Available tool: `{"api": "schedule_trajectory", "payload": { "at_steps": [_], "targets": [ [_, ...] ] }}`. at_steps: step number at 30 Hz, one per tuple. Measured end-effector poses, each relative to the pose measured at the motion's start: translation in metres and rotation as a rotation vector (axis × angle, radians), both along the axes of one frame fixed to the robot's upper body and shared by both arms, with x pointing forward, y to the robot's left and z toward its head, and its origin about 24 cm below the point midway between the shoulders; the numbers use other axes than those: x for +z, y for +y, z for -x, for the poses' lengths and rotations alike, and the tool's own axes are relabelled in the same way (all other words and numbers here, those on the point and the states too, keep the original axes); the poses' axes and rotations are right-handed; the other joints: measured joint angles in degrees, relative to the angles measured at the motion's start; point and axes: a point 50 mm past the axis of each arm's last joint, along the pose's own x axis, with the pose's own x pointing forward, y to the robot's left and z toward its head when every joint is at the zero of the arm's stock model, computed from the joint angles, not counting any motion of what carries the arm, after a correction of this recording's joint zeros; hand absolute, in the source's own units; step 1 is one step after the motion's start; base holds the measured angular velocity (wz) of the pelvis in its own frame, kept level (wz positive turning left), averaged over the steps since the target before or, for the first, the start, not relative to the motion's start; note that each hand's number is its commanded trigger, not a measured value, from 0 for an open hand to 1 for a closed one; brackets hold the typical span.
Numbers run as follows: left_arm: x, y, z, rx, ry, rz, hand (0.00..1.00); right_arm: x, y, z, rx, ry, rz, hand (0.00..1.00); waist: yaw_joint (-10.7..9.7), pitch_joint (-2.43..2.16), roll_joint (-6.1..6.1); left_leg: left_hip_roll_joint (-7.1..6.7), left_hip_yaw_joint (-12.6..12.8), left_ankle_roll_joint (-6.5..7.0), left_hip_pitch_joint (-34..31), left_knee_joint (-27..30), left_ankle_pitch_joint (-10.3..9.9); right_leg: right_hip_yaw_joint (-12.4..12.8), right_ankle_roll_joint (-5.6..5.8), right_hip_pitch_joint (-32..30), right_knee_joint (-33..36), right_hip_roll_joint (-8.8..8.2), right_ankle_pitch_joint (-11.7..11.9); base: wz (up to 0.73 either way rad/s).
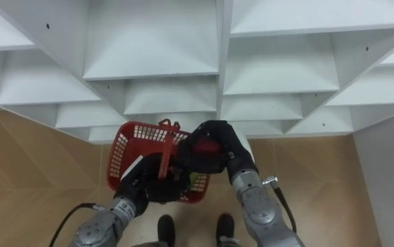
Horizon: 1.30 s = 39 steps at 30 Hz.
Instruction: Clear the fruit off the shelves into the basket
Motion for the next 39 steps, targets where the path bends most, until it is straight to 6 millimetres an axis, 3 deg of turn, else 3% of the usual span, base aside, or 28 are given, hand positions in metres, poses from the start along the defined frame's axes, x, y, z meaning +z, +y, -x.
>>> {"api": "schedule_trajectory", "payload": {
  "at_steps": [12,18,25,39],
  "targets": [
    [0.005,-0.004,-0.003,-0.008,-0.011,0.044,1.0,-0.012,0.0,-0.006,-0.09,0.074,-0.074,1.0,-1.3,0.09,-0.11,0.05,0.1,0.01,-0.3,0.3,0.0,0.4,0.02,-0.1,0.0,0.01,0.0,0.0],
    [0.008,-0.005,-0.005,-0.018,-0.017,0.081,1.0,-0.01,-0.001,-0.009,-0.106,0.072,-0.094,1.0,-1.4,0.13,-0.03,0.05,0.2,0.01,-0.3,0.3,0.0,0.4,0.02,0.0,-0.1,0.01,0.0,0.0],
    [0.011,-0.006,-0.006,-0.028,-0.029,0.09,1.0,-0.008,0.0,-0.011,-0.107,0.063,-0.102,1.0,-1.3,0.49,0.54,0.05,0.1,0.0,-0.3,0.2,0.0,0.4,0.03,-0.1,-0.2,0.03,0.0,0.0],
    [0.017,-0.008,-0.009,-0.033,-0.056,0.105,1.0,-0.004,-0.001,-0.014,-0.126,0.035,-0.102,1.0,-1.2,0.4,0.67,0.04,0.1,0.0,-0.3,0.2,0.0,0.5,0.03,-0.1,0.0,0.04,0.0,0.0]
  ]
}}
